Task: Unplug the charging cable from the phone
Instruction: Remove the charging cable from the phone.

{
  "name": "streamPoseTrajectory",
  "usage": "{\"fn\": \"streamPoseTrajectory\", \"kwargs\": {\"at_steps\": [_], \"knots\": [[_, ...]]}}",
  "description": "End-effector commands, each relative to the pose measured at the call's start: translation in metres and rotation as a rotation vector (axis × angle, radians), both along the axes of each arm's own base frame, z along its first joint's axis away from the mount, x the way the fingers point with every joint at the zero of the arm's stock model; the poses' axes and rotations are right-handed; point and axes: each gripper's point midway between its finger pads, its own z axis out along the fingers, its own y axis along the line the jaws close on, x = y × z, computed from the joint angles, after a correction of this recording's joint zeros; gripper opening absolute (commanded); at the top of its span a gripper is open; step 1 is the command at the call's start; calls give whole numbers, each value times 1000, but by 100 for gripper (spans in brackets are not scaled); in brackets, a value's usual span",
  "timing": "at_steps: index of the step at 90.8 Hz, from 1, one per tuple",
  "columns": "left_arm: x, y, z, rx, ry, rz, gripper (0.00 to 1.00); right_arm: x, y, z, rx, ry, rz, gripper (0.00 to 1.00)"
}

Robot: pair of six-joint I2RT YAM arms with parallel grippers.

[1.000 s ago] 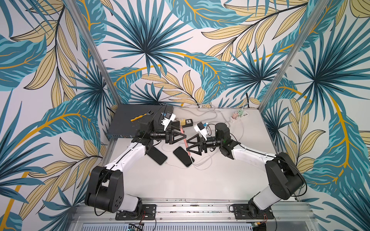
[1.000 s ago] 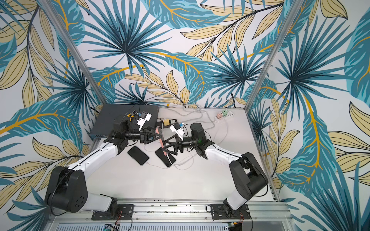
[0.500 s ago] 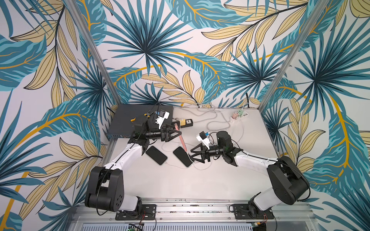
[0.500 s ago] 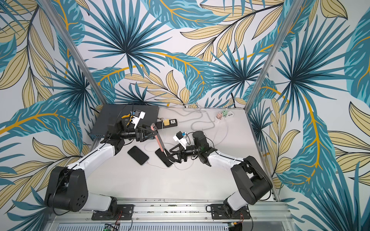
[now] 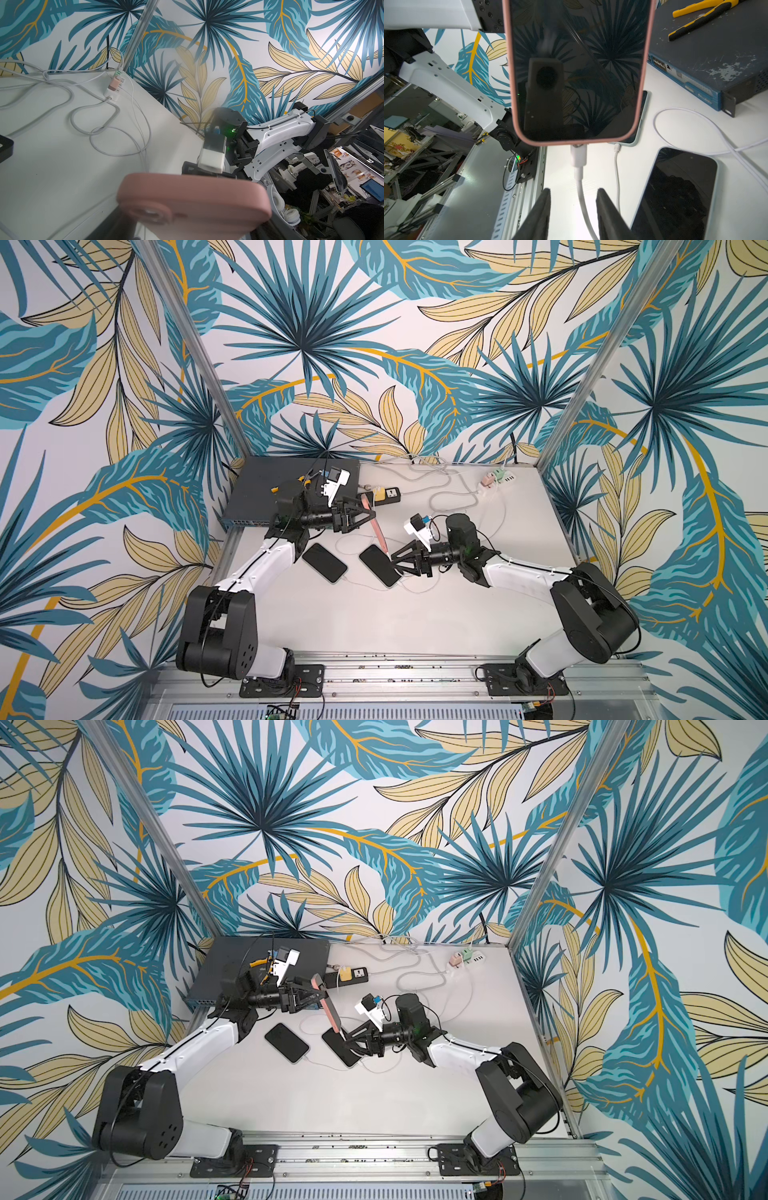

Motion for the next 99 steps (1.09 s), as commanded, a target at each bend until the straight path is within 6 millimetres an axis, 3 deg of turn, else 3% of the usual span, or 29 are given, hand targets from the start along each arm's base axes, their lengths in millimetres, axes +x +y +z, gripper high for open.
{"fn": "streamPoseTrajectory", "kwargs": {"at_steps": [1,45,99], "knots": [[-6,1,11,-11,-60,-17,45,3,6,0,2,-22,3,33],[-3,2,9,-11,-45,-16,46,2,8,-4,-9,-33,15,0],[0,12,23,-37,-67,-1,45,-1,4,-9,-33,-42,13,0]]}}
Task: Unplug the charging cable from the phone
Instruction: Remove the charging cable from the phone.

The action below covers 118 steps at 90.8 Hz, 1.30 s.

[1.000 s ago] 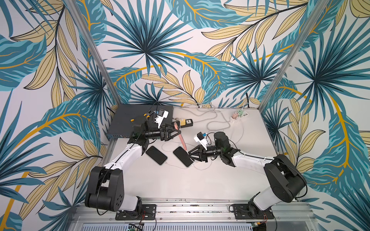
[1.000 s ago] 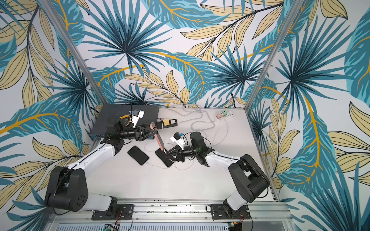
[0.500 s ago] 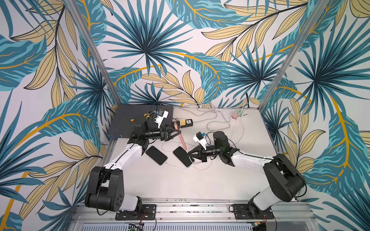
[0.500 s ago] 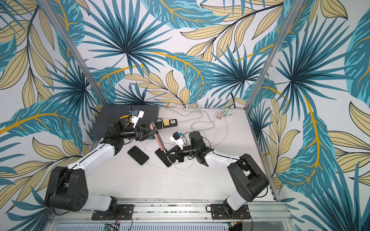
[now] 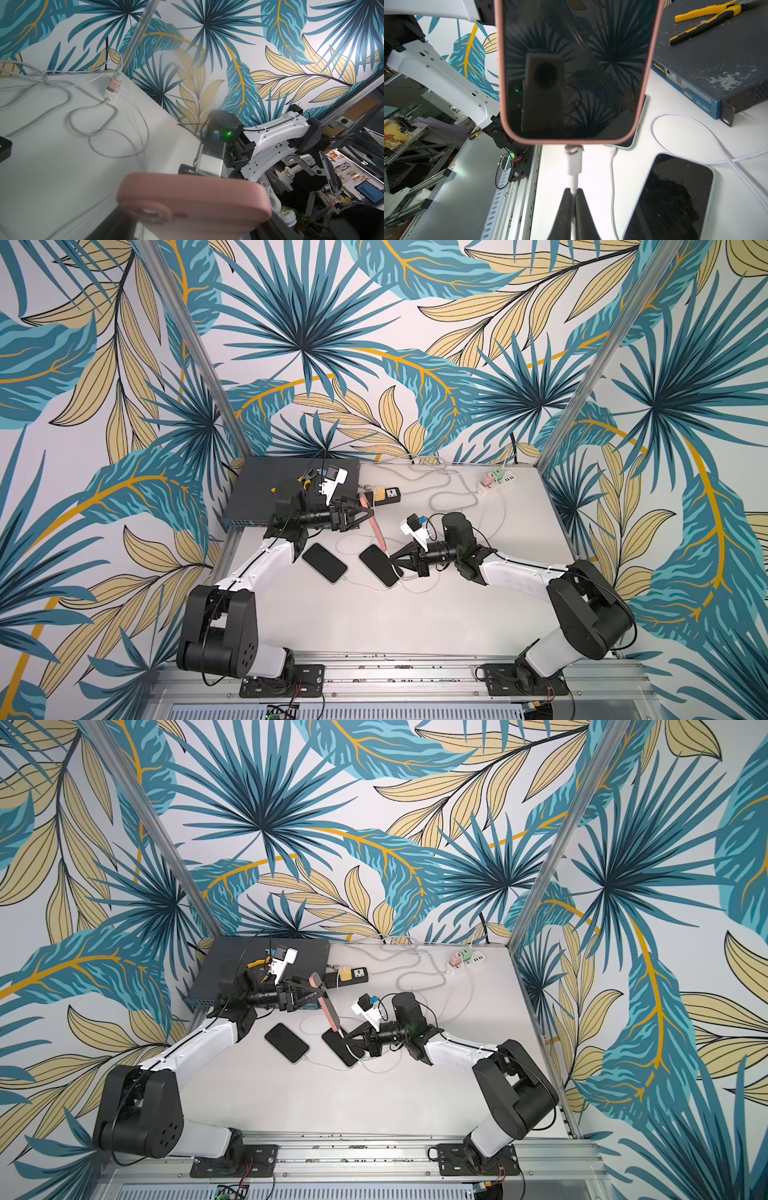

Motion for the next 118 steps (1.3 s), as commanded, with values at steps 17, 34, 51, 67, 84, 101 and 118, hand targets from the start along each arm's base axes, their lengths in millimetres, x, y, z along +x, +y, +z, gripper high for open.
{"fn": "streamPoseTrajectory", "kwargs": {"at_steps": [17,34,51,67,84,101,118], "knots": [[-2,9,17,-18,-76,5,45,-1,-2,-5,-28,2,-13,0],[-4,8,18,-17,-81,1,45,22,-7,-5,-87,-1,-154,0],[-4,9,15,-16,-75,2,45,62,-24,-2,-162,-21,-401,0],[-4,9,14,-15,-78,3,45,106,-60,-8,-301,-31,-696,0],[-5,9,14,-15,-80,1,46,145,-110,-18,-490,-25,-1030,1],[-5,9,14,-16,-79,1,46,160,-148,-37,-673,-4,-1207,6],[-6,9,15,-15,-83,0,45,165,-156,-48,-751,2,-1246,10]]}}
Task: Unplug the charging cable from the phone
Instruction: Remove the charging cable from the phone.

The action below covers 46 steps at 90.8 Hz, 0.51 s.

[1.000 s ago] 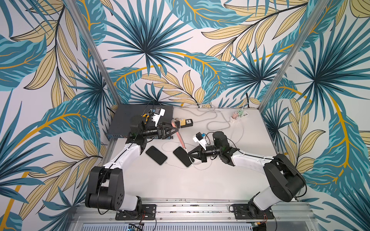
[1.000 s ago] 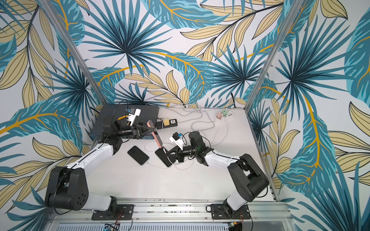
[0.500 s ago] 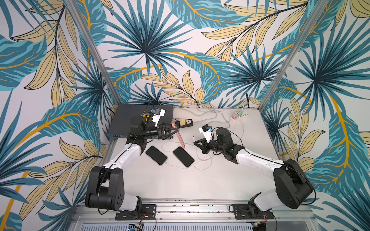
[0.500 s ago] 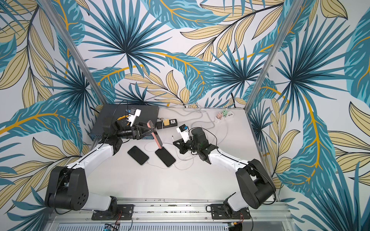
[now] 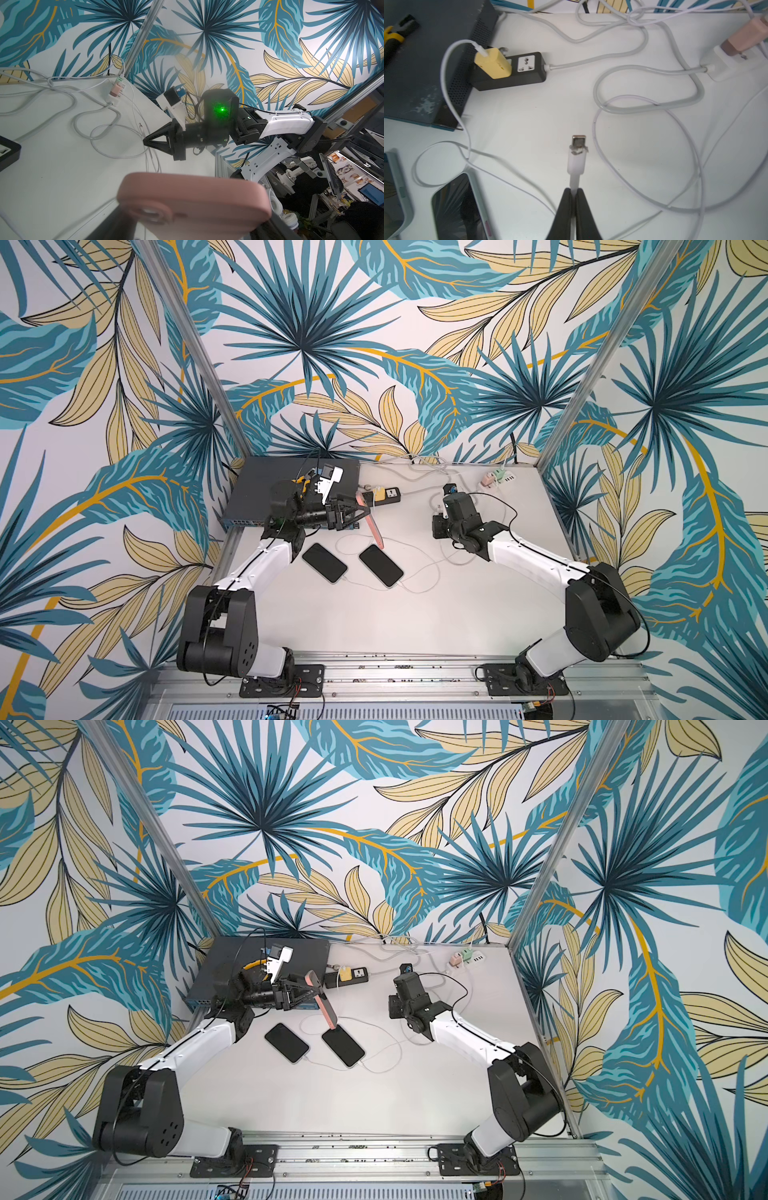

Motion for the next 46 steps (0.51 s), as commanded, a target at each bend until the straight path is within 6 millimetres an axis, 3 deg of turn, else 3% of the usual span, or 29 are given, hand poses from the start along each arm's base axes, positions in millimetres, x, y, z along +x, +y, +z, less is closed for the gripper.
{"fn": "streamPoseTrajectory", "kwargs": {"at_steps": [1,20,46], "knots": [[-7,2,13,-6,-74,-7,46,-2,-20,-15,-96,46,-83,10],[-8,2,14,-4,-79,-9,46,1,-7,-1,-51,17,-24,16],[-9,2,14,-4,-81,-10,46,-9,31,23,76,-3,186,57]]}}
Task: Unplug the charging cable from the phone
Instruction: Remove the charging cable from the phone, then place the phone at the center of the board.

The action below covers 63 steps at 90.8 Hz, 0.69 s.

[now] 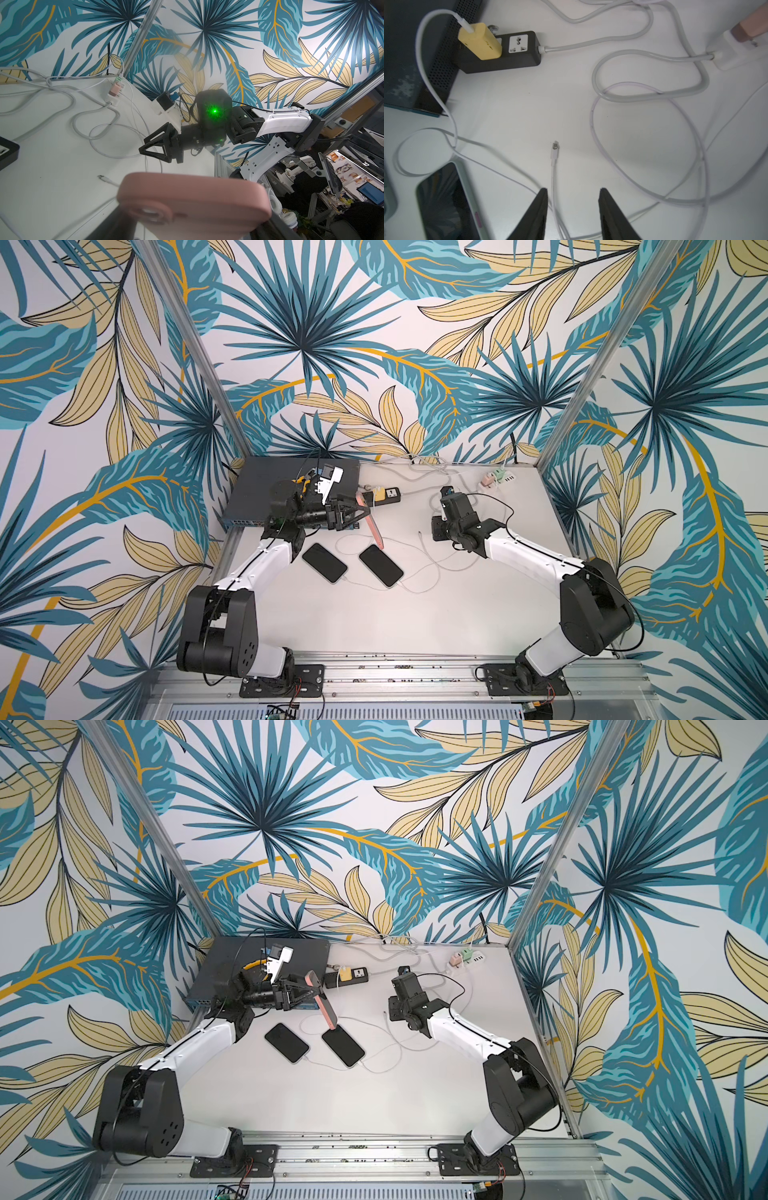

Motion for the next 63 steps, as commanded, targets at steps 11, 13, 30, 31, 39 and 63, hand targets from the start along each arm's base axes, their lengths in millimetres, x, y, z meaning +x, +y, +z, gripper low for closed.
{"fn": "streamPoseTrajectory", "kwargs": {"at_steps": [11,13,30,31,39,63], "knots": [[-8,2,14,-5,-81,-9,46,-13,42,44,164,-61,239,75],[-9,2,13,-5,-81,-10,46,-16,46,47,181,-64,265,78],[-9,2,13,-5,-86,-8,46,-48,82,76,327,-73,551,99],[-9,2,13,-5,-85,-8,46,-50,84,77,332,-74,565,99],[-9,2,13,-6,-89,-10,46,-65,95,88,389,-76,674,100],[-11,2,11,-6,-92,-13,47,-119,118,120,625,-58,1005,100]]}}
